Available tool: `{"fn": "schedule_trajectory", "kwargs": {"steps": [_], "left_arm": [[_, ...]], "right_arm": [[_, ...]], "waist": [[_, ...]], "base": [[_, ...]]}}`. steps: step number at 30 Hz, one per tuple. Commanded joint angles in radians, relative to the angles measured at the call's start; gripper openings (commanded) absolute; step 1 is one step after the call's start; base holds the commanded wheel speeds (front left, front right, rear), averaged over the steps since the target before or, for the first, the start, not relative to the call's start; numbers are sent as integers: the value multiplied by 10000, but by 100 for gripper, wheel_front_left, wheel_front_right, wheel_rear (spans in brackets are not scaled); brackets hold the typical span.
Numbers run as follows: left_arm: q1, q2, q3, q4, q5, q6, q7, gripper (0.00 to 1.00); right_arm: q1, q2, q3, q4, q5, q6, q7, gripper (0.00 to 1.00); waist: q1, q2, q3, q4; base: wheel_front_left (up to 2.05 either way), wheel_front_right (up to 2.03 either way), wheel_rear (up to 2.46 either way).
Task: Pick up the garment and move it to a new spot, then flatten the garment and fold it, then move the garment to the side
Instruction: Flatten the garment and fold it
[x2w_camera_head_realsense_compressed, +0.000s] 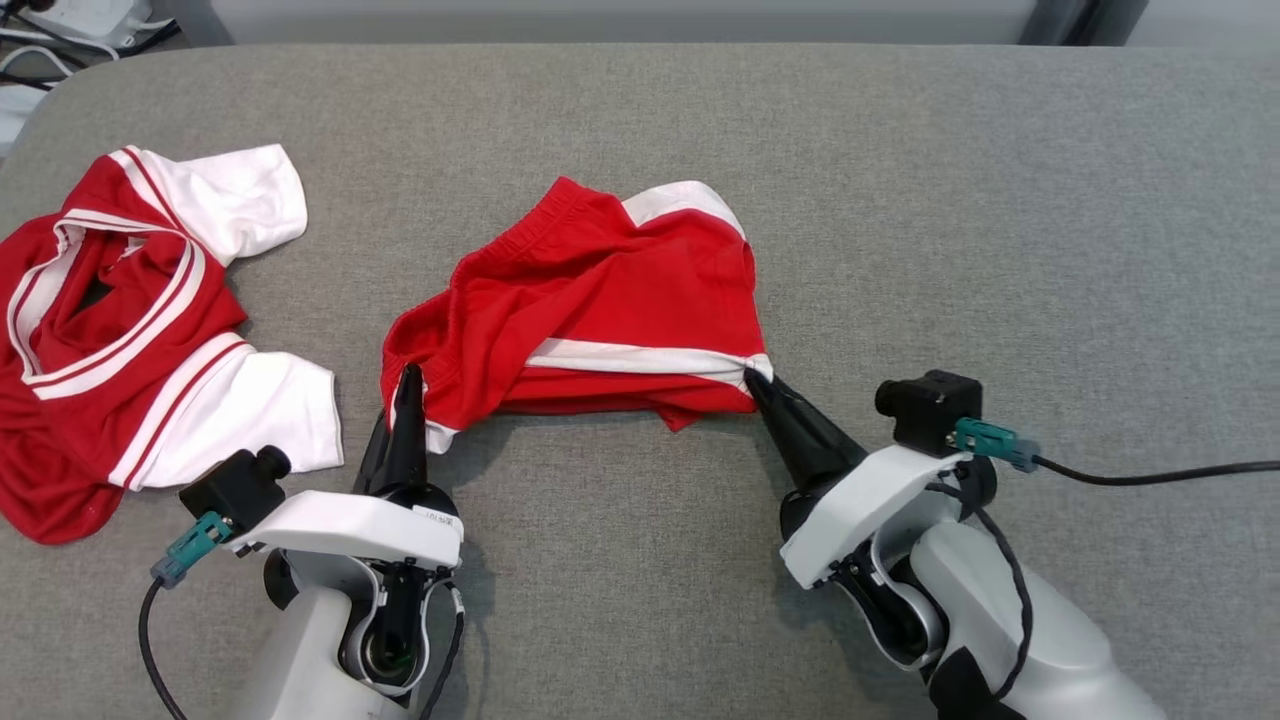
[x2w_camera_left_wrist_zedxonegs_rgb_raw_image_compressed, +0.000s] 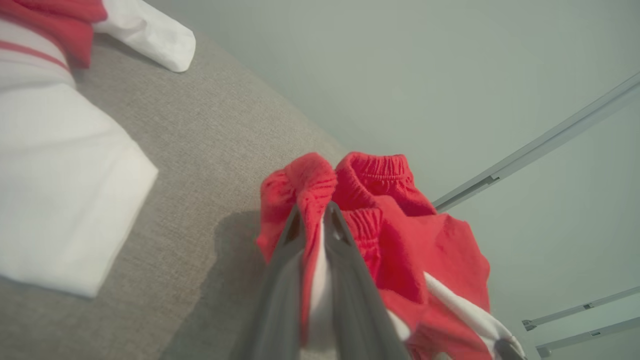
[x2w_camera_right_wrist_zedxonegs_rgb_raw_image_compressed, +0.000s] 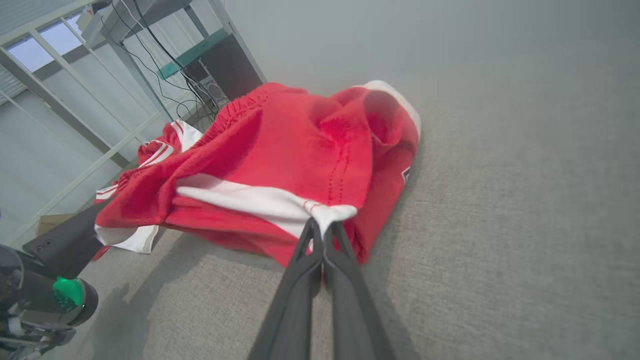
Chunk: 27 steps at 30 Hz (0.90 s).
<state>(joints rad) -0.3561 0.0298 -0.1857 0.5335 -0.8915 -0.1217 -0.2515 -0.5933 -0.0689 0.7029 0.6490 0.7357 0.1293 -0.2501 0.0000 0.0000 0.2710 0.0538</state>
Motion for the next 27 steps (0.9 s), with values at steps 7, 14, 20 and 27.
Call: {"fn": "schedule_trajectory", "kwargs": {"steps": [7,14,20,27], "left_arm": [[-55,207,-199,87,67,-41,-103,100],[246,1189,-1114,-1018,2336,-83,-103,100],[382,2825,-3959,-2399,3907,-87,-81,100],[-249,3265,-4529,-1874,4721,349,351,100]], "right_arm": [[1258,-351,-1865,-1277,-1075,14,-117,0],[1998,-597,-3497,-2039,-2133,14,-117,0],[2095,-535,-3810,-2327,-2728,14,-117,0],[2155,-325,-3658,-2383,-2902,14,-117,0]], "waist": [[0,0,-180,-467],[0,0,-145,-887],[0,0,-137,-979],[0,0,-156,-977]], "base": [[0,0,0],[0,0,0],[0,0,0],[0,0,0]]}}
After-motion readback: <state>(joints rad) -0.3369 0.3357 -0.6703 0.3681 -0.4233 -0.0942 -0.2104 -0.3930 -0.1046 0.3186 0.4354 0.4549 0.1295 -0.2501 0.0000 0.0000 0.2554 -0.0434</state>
